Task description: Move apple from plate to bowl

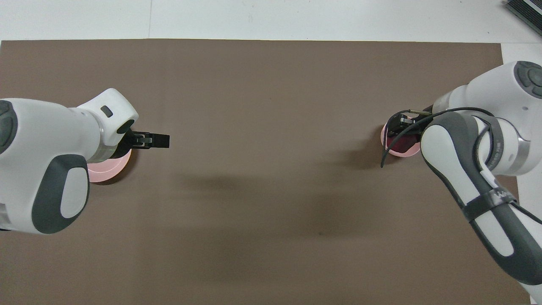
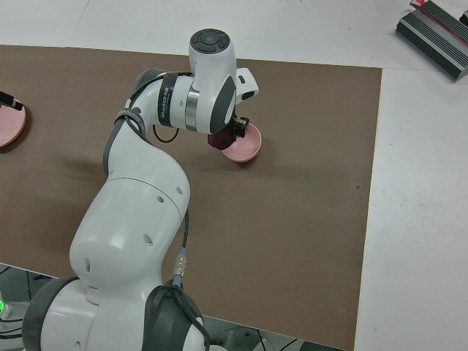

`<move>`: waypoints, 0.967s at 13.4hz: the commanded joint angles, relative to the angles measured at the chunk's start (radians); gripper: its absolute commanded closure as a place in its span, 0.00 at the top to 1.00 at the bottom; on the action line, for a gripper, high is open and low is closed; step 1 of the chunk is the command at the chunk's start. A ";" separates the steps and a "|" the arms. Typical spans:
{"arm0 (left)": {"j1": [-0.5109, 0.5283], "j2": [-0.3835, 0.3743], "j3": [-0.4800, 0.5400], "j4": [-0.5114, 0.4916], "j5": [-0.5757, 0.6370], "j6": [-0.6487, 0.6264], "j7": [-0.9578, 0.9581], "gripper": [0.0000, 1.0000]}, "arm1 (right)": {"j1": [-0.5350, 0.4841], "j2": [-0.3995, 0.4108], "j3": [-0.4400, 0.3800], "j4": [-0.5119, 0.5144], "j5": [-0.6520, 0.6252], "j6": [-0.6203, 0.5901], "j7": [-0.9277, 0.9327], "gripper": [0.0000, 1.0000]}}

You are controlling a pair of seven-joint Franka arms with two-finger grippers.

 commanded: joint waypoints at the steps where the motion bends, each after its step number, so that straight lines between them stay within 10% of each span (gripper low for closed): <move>1: 0.029 0.029 -0.011 0.078 0.099 -0.092 -0.006 1.00 | -0.053 0.008 0.012 -0.036 -0.026 0.044 -0.097 0.00; 7: 0.078 0.074 -0.010 0.138 0.127 -0.128 0.014 1.00 | -0.058 0.005 0.012 -0.093 -0.026 0.113 -0.113 0.03; 13: 0.130 0.082 -0.010 0.143 0.123 -0.120 0.080 1.00 | -0.063 0.044 0.012 -0.099 -0.024 0.154 -0.112 0.82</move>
